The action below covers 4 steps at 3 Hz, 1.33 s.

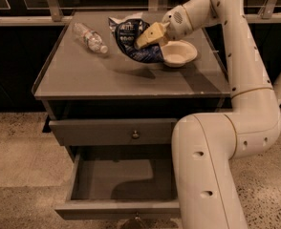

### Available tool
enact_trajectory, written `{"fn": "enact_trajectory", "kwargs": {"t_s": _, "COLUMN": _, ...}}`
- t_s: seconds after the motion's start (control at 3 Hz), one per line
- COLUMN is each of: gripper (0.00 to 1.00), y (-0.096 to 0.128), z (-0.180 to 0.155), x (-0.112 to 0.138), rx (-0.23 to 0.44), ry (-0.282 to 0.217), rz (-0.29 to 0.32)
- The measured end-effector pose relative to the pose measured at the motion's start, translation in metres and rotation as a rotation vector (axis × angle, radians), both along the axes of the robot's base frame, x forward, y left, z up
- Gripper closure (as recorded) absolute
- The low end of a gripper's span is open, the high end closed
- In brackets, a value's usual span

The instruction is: Place blue chip bag into middle drawer

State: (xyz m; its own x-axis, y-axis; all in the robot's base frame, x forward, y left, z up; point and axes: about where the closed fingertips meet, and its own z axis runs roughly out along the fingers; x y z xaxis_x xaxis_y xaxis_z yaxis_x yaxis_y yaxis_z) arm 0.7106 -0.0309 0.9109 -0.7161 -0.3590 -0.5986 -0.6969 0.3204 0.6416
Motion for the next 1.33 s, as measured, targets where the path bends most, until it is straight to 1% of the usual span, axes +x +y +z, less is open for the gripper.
{"fn": "enact_trajectory", "kwargs": {"t_s": 0.33, "gripper": 1.0, "y": -0.003, "z": 0.009, "x": 0.003, "rx": 0.086, "ry": 0.017, "rz": -0.019}}
{"fn": "enact_trajectory", "kwargs": {"t_s": 0.67, "gripper": 1.0, "y": 0.001, "z": 0.011, "x": 0.01, "rx": 0.101, "ry": 0.009, "rz": -0.038}}
{"fn": "enact_trajectory", "kwargs": {"t_s": 1.0, "gripper": 1.0, "y": 0.007, "z": -0.005, "x": -0.001, "rx": 0.117, "ry": 0.134, "rz": -0.004}}
{"fn": "enact_trajectory", "kwargs": {"t_s": 1.33, "gripper": 1.0, "y": 0.011, "z": -0.025, "x": -0.004, "rx": 0.183, "ry": 0.273, "rz": 0.016}}
